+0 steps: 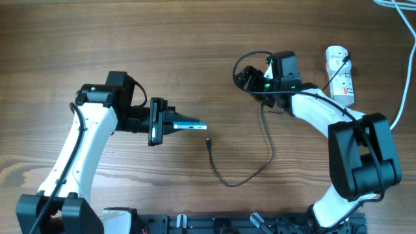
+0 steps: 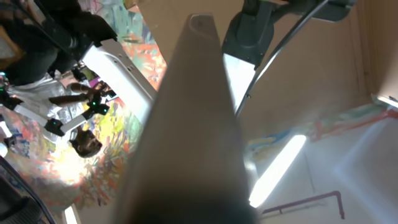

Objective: Plug charger to phone and switch on socket

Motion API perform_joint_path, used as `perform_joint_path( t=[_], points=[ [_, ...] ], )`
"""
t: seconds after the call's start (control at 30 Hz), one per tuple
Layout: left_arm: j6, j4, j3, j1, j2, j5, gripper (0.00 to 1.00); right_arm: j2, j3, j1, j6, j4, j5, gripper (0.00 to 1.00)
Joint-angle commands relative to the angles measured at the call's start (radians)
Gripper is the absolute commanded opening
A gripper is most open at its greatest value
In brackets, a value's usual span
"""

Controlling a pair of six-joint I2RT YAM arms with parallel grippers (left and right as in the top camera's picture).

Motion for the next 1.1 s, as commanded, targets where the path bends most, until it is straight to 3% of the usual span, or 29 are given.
perform_joint_path(
  t=[0.0,0.87,1.07],
  points=[
    [-0.024,-0.005,0.008,-0.003,-0.010,0.009,0.04,0.010,0.003,-0.001,-0.017,0.002,0.021,1.00],
    [-0.023,-0.004,0.008,-0.003,-0.010,0.000,0.04,0.010,0.003,-0.001,-0.017,0.002,0.022,1.00],
    [-0.019,0.032,0.008,-0.003,-0.010,-0.197,0.04,0.010,0.003,-0.001,-0.017,0.002,0.022,1.00]
  ],
)
